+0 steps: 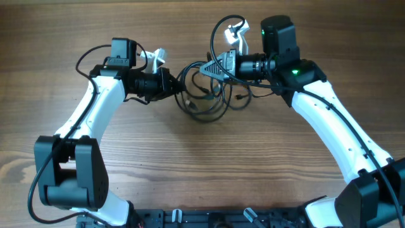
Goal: Untangle cables
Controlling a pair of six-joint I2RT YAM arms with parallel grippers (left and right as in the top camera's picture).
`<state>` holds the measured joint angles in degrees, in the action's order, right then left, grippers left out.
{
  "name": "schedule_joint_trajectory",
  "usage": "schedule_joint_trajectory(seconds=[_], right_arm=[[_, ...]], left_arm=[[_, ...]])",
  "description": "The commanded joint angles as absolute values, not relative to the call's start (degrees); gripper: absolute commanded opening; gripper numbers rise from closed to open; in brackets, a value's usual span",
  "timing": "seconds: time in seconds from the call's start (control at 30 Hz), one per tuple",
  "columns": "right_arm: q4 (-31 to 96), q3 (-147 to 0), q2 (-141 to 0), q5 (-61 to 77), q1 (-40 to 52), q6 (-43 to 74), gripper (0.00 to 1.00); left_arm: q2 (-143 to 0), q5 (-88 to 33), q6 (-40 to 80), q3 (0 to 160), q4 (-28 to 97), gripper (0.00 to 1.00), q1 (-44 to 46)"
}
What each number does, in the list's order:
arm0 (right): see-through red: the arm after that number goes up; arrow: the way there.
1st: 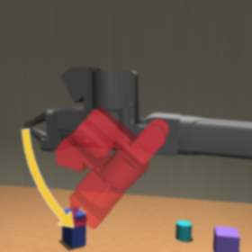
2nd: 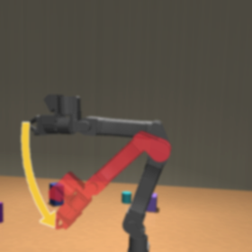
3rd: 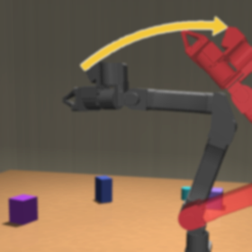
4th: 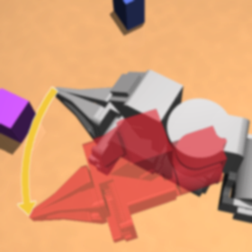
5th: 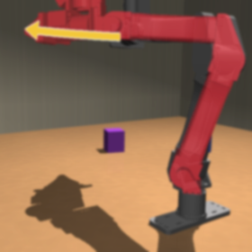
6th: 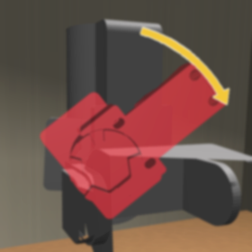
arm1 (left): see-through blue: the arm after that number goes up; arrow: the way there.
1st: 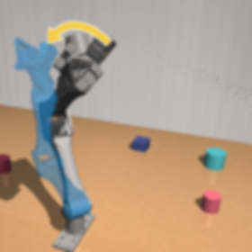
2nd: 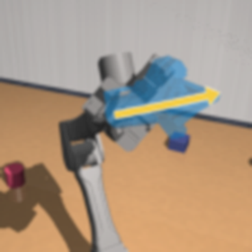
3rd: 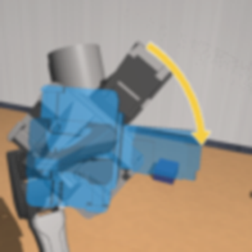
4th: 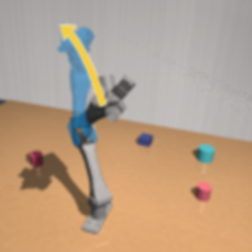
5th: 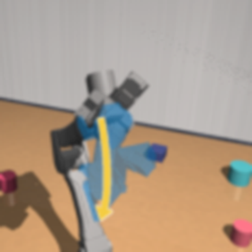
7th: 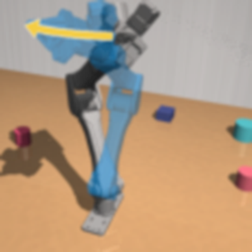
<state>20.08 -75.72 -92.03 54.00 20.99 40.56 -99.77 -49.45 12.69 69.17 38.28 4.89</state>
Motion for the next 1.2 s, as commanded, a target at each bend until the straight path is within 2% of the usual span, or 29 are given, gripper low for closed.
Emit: schedule_joint_trajectory(seconds=[0.0,0.1,0.3,0.47,0.57,0.7,0.77,0.87,1.03,1.17], right_arm=[[21.3,-76.1,-92.4,53.1,21.0,40.1,0.05],[27.2,-76.1,-92.4,47.3,20.4,37.2,0.04],[41.4,-76.1,-92.4,28.4,16.2,32.9,0.04],[49.3,-76.1,-92.4,14.1,12.0,31.8,0.04],[53.0,-76.1,-92.4,9.1,8.1,31.2,0.04],[53.6,-76.1,-92.4,9.8,4.1,29.8,0.04],[52.5,-76.1,-92.4,15.2,3.7,25.6,0.04],[52.7,-76.1,-92.4,16.0,4.5,24.9,0.04],[53.9,-76.1,-92.4,10.0,3.6,26.5,0.04],[54.4,-76.1,-92.5,7.4,-2.5,28.7,0.04]], left_arm=[[-99.8,-52.5,12.4,69.3,37.9,0.04,3.9],[-96.0,-50.7,12.2,70.1,38.0,0.04,0.0],[-81.3,-36.4,12.4,70.7,41.6,0.04,-11.9],[-77.6,-34.6,12.4,70.7,44.6,0.04,-18.4],[-77.6,-34.5,12.4,70.7,44.6,0.04,-19.4],[-77.6,-34.4,12.4,70.7,44.6,0.04,-19.4],[-77.6,-34.4,12.4,70.7,45.1,0.04,-19.3],[-77.7,-33.8,12.4,70.7,45.6,0.04,-18.5],[-77.7,-17.4,16.3,70.9,42.6,0.04,-22.3],[-78.1,-15.9,17.4,70.9,42.0,0.04,-28.7]])
